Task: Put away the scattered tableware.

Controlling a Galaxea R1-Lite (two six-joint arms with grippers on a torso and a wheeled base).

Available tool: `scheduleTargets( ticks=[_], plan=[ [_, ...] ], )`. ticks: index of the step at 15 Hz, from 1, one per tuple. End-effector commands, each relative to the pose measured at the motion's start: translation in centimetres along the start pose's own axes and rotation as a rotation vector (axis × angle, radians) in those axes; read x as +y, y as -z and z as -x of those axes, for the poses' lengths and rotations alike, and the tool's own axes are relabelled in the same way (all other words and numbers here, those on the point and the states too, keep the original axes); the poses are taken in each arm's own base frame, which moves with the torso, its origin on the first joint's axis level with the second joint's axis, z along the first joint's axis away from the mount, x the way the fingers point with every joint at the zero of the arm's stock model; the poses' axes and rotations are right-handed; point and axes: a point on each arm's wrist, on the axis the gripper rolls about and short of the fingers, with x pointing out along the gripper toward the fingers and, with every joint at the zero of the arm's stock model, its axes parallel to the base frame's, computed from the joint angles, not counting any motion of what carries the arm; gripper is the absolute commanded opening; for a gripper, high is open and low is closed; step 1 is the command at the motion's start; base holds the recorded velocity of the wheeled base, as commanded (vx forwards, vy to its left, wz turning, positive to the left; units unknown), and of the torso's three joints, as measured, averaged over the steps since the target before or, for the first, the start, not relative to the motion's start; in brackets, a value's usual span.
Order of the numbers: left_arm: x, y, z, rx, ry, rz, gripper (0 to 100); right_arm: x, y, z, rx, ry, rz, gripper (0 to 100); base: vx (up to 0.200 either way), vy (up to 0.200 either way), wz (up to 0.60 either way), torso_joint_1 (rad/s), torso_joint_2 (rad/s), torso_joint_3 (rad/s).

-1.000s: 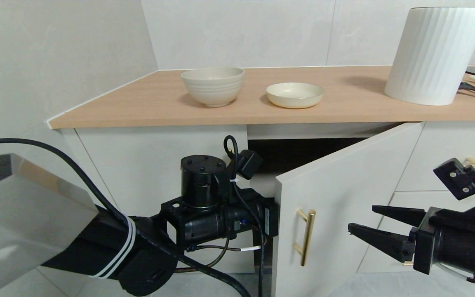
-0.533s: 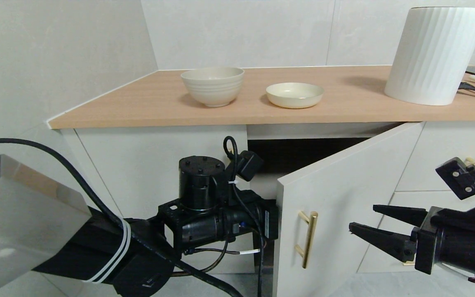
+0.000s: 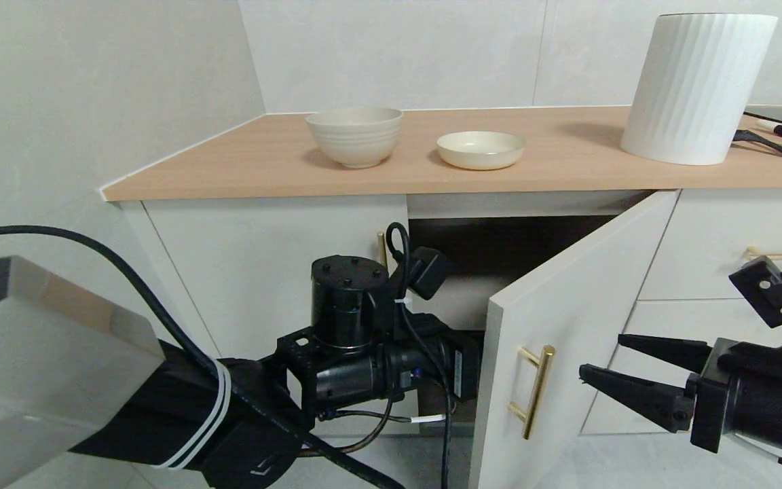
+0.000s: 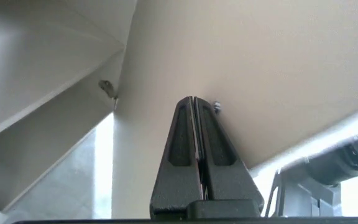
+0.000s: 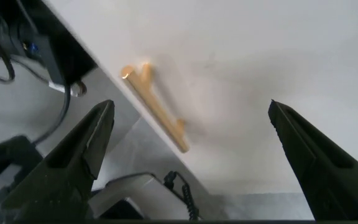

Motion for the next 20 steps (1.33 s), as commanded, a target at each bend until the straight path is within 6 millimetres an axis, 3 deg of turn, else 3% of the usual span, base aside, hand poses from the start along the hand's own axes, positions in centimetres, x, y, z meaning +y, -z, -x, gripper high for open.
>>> scheduleTargets(
  ticks=[1,7,9,20],
  plan=[
    [-0.8,0.3,-0.5,0.012,0.019,-0.003,0,0.6,-1.0,1.4,-0.071,-0.012,0.019,100,0.000,0.000,0.00,0.000,0.00,0.000],
    [-1.6,0.2,-0.3,0.047,-0.005,0.008,0,1.9,-2.8,5.0,-0.113,-0.016,0.030,100,-0.033,0.000,0.00,0.000,0.00,0.001],
    [-2.0,0.5,-0.7,0.078,0.002,0.014,0,2.0,-2.9,5.6,-0.128,-0.015,0.034,100,-0.200,0.000,0.00,0.010,0.00,0.002],
    [-5.2,1.2,-3.9,0.127,0.092,-0.005,0,3.2,-5.1,8.2,-0.259,-0.044,0.042,100,0.000,0.000,0.00,0.000,0.00,0.000]
  ],
)
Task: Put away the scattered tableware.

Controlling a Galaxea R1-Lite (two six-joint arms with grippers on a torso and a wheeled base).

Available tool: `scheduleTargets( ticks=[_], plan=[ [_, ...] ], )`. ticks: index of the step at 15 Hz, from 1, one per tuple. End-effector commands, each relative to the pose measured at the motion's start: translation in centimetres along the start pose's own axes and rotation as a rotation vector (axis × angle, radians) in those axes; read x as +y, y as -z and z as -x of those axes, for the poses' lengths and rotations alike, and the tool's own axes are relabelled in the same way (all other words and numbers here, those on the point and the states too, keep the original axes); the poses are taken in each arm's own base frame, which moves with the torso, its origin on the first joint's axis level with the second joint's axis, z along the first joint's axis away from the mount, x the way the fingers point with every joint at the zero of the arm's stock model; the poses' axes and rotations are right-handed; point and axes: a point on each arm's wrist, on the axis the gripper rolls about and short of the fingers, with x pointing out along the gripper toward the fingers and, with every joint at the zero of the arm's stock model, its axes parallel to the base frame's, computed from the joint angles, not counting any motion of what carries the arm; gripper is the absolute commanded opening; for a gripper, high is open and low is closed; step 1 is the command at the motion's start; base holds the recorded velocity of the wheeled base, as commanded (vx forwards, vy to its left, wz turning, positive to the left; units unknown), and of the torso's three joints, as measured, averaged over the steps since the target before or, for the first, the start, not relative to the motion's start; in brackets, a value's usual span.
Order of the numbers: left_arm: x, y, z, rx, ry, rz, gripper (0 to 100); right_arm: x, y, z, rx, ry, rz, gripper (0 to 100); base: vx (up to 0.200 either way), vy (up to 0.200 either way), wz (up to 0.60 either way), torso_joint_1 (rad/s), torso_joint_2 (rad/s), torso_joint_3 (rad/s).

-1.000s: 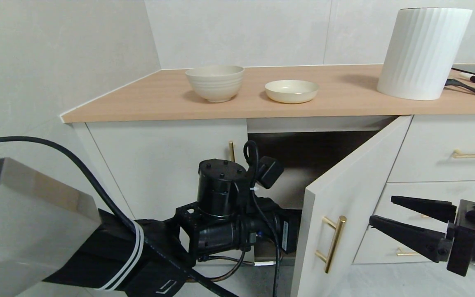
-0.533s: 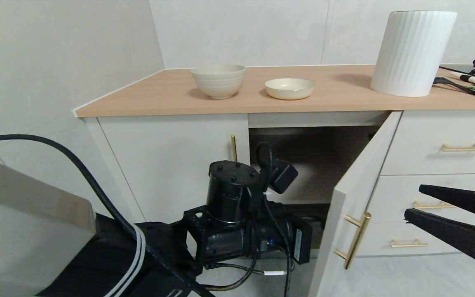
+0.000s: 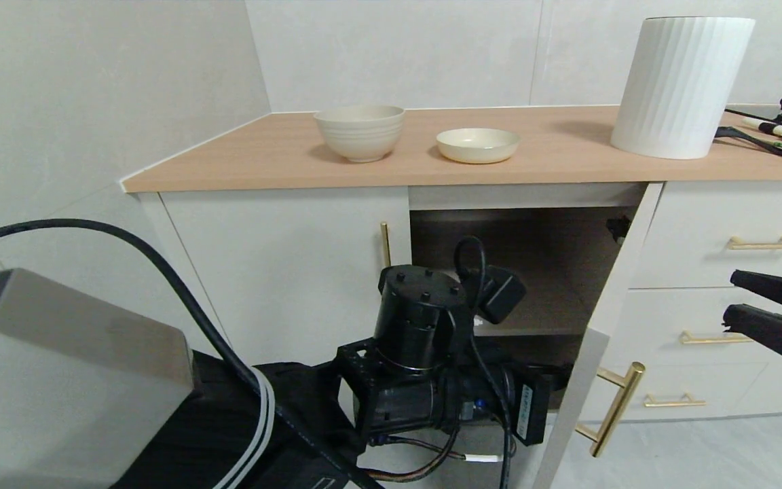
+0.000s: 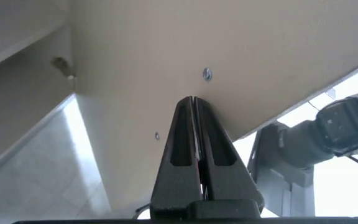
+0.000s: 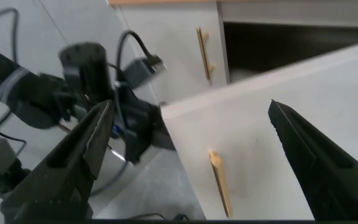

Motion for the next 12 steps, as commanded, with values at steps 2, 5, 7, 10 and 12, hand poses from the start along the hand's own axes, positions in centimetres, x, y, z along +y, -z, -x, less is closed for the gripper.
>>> scheduleTargets(
  ticks=[2,5,7,10,12],
  plan=[
    [-1.2,0.5,-2.0,0.030,0.040,-0.009,0,0.2,-0.6,0.3,-0.029,-0.007,0.008,100,0.000,0.000,0.00,0.000,0.00,0.000],
    [-3.3,-0.1,-3.7,0.073,0.086,-0.017,0,0.4,-1.1,0.6,-0.049,-0.011,0.014,100,0.000,0.000,0.00,0.000,0.00,0.000],
    [-4.6,0.6,-4.8,0.140,0.102,-0.014,0,0.4,-1.2,0.5,-0.049,-0.013,0.014,100,0.000,0.000,0.00,0.000,0.00,0.000],
    [-5.0,0.2,-4.7,0.126,0.105,-0.019,0,0.3,-1.1,0.2,-0.040,-0.014,0.011,100,0.000,0.000,0.00,0.000,0.00,0.000],
    [-4.3,-1.5,-3.1,0.070,0.057,-0.016,0,0.1,-0.9,-0.2,-0.024,-0.009,0.007,100,0.000,0.000,0.00,0.000,0.00,0.000]
  ],
)
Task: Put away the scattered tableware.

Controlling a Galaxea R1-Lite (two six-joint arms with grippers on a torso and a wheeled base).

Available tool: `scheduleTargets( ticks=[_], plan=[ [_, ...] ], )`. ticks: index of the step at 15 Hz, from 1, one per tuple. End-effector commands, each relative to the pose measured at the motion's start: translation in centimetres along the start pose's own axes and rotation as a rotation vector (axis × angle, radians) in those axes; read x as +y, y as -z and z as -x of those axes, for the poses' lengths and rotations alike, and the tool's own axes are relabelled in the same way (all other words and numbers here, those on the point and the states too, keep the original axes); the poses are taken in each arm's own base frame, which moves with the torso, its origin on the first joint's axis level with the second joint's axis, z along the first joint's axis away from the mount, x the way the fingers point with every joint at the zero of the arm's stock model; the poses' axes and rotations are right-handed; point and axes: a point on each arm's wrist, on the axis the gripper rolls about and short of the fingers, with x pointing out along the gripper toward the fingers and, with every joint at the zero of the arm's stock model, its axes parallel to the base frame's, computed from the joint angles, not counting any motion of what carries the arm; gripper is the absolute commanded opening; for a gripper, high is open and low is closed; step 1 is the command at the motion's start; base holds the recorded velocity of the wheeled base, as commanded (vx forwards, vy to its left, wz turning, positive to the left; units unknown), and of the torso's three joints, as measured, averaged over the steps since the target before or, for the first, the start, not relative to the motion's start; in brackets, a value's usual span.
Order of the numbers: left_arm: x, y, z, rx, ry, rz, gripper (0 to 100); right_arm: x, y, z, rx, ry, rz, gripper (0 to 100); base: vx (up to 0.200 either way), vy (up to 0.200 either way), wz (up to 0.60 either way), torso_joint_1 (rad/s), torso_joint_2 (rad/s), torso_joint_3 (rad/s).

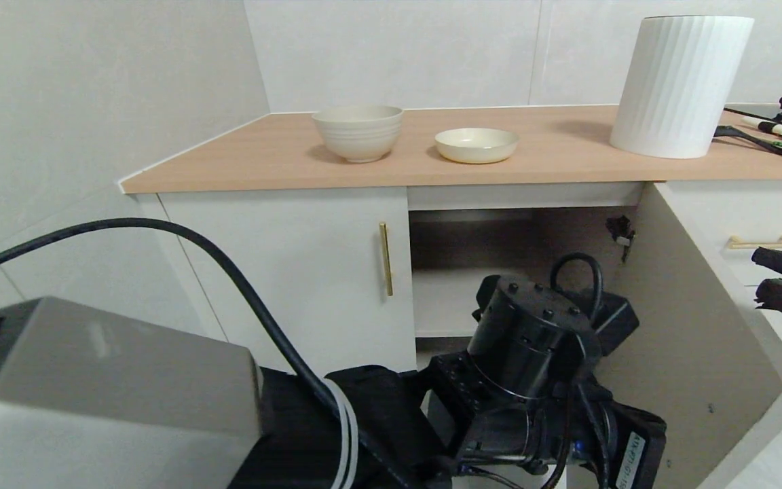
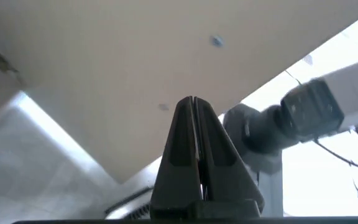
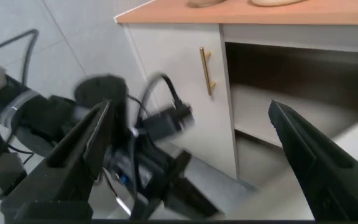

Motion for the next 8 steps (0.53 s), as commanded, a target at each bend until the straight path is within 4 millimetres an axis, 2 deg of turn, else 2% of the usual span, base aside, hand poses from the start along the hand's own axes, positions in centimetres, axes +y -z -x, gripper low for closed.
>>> scheduleTargets(
  ticks=[1,2,4,5,6,7,8],
  plan=[
    [0.6,-1.4,1.9,-0.052,-0.045,0.005,0,-0.2,0.3,-0.6,0.023,0.004,-0.006,100,0.000,0.000,0.00,0.000,0.00,0.000],
    [1.7,-2.4,3.8,-0.097,-0.114,0.034,0,-0.4,0.4,-1.3,0.040,0.008,-0.011,100,0.000,0.000,0.00,0.000,0.00,0.000],
    [3.0,-2.9,7.0,-0.139,-0.200,0.082,0,-0.7,0.4,-2.2,0.062,0.013,-0.017,100,0.000,0.000,0.00,0.000,0.00,0.000],
    [4.5,-2.9,10.8,-0.178,-0.282,0.114,0,-1.0,-0.1,-3.6,0.070,0.015,-0.020,100,0.000,0.000,0.00,0.000,0.00,0.000],
    [5.3,-3.0,13.4,-0.206,-0.333,0.130,0,-1.2,-0.6,-4.7,0.071,0.017,-0.020,100,0.000,0.000,0.00,0.000,0.00,0.000],
    [5.7,-2.9,14.7,-0.221,-0.358,0.138,0,-1.3,-0.7,-5.2,0.074,0.017,-0.021,100,0.000,0.000,0.00,0.000,0.00,0.000],
    [6.1,-2.8,17.7,-0.260,-0.411,0.151,0,-1.8,-0.8,-6.8,0.095,0.022,-0.027,100,0.000,0.000,0.00,0.000,0.00,0.000]
  ],
)
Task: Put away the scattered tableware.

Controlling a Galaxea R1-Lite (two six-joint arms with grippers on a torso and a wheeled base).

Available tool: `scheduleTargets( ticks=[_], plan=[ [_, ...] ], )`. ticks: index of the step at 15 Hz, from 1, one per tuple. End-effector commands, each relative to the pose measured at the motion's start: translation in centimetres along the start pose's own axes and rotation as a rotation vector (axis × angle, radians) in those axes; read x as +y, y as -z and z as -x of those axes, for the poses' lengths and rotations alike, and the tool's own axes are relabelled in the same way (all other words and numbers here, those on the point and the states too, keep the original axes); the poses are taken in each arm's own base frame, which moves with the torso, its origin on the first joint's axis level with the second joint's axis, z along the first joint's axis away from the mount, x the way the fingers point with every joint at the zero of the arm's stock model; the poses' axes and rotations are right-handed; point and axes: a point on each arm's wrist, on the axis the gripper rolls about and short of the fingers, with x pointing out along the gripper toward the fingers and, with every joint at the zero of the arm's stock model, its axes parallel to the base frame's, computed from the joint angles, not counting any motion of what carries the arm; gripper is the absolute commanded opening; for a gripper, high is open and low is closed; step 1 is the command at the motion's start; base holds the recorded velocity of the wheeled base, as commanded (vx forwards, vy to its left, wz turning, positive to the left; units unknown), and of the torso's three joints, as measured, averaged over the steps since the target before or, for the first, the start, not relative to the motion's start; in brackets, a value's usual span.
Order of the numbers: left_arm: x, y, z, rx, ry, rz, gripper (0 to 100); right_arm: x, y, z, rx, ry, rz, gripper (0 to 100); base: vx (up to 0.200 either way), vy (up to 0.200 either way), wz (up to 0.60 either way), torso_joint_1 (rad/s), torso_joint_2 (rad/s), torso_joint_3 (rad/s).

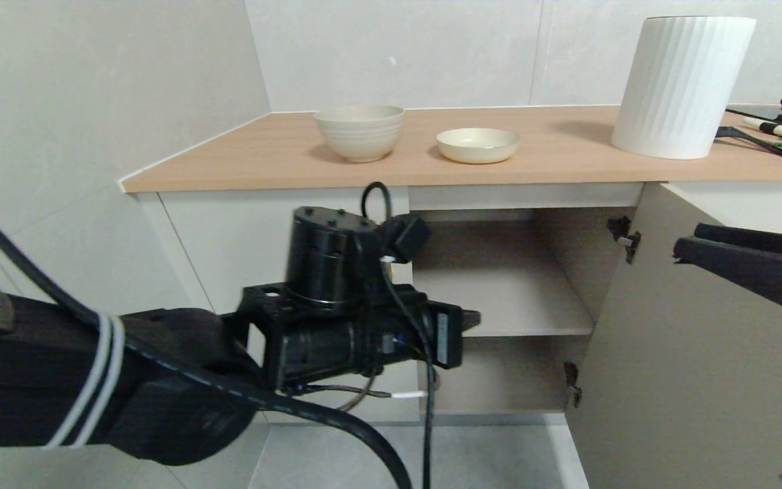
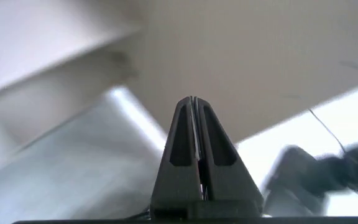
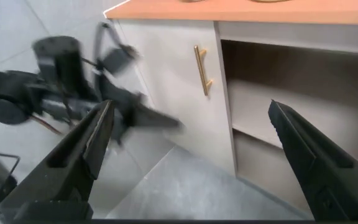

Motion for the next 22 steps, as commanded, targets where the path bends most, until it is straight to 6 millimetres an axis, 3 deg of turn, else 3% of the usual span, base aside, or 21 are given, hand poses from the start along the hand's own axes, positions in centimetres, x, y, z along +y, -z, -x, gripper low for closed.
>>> scheduleTargets(
  ticks=[1,2,3,7,11,15,20,22],
  plan=[
    [2.2,-1.6,7.4,-0.127,-0.100,0.024,0,-1.4,0.8,-4.4,0.091,0.017,-0.024,100,0.000,0.000,0.00,0.000,0.00,0.000],
    [2.5,-1.4,8.7,-0.138,-0.123,0.023,0,-1.8,1.1,-5.6,0.115,0.021,-0.029,100,0.000,0.000,0.00,0.000,0.00,0.000],
    [2.9,-1.1,9.7,-0.147,-0.143,0.026,100,-2.1,1.5,-6.5,0.137,0.024,-0.034,100,0.000,0.000,0.00,0.000,0.00,0.000],
    [4.1,1.5,12.8,-0.101,-0.221,-0.121,100,-3.0,3.5,-8.0,0.218,0.030,-0.038,100,0.000,0.000,0.00,0.000,0.00,0.000],
    [3.5,0.6,14.9,-0.153,-0.240,-0.173,100,-2.0,3.6,-8.0,0.223,-0.012,-0.033,100,0.000,0.000,0.00,0.000,0.00,0.000],
    [3.1,-0.4,15.2,-0.108,-0.263,-0.158,100,-0.7,3.4,-8.0,0.216,-0.044,-0.025,100,0.000,0.000,0.00,0.000,0.00,0.000],
    [3.2,-0.4,15.2,-0.109,-0.285,-0.155,100,-0.8,3.3,-8.3,0.213,-0.010,-0.024,100,0.000,0.000,0.00,0.000,0.00,0.000],
    [3.3,-0.4,15.1,-0.109,-0.288,-0.152,100,-0.8,3.2,-8.2,0.212,-0.011,-0.023,100,0.000,0.200,0.00,0.002,0.00,0.005]
  ],
)
